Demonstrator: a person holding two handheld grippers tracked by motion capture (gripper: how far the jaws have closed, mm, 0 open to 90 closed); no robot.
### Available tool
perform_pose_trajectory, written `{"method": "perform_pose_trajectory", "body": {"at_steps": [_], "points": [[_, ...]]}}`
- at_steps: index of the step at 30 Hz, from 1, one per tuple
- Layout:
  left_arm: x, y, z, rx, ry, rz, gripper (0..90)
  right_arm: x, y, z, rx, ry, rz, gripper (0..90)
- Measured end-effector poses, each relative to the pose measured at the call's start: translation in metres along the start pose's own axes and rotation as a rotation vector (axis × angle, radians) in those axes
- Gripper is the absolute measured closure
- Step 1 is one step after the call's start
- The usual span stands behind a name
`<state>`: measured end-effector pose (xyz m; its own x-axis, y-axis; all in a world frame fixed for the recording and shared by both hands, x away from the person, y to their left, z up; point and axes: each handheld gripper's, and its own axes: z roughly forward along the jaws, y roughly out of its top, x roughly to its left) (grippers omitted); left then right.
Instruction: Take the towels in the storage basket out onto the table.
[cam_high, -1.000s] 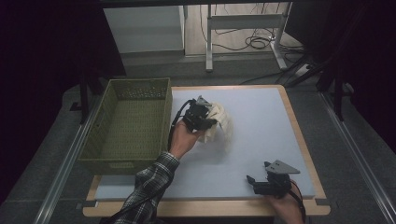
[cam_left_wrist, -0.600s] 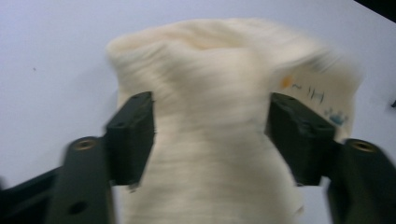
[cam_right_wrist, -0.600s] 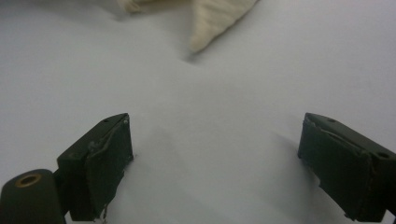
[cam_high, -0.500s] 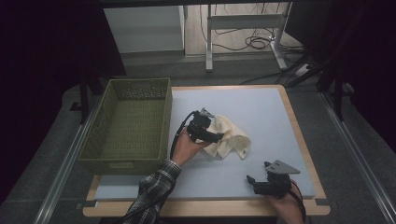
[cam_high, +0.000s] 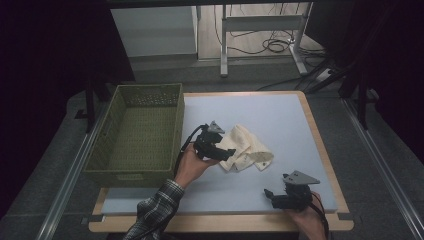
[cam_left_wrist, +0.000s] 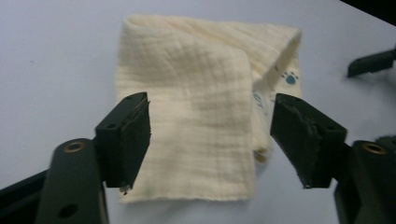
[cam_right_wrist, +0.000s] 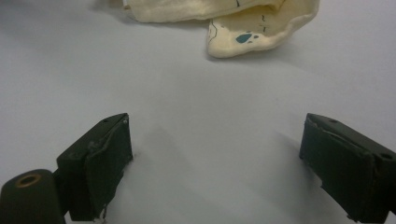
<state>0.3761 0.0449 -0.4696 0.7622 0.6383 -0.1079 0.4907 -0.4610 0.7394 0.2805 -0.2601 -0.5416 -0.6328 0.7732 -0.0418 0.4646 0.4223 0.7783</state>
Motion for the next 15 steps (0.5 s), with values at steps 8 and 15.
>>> {"method": "perform_pose_trajectory", "body": {"at_steps": [8,15], "points": [[-0.016,-0.020,0.001,-0.017,0.011,0.042,40.2,-0.007,0.005,-0.008,0.008,0.006,0.036,30.4],[-0.021,-0.039,0.011,-0.009,0.031,0.040,39.2,-0.024,0.023,-0.011,-0.016,-0.003,0.071,47.7]]}}
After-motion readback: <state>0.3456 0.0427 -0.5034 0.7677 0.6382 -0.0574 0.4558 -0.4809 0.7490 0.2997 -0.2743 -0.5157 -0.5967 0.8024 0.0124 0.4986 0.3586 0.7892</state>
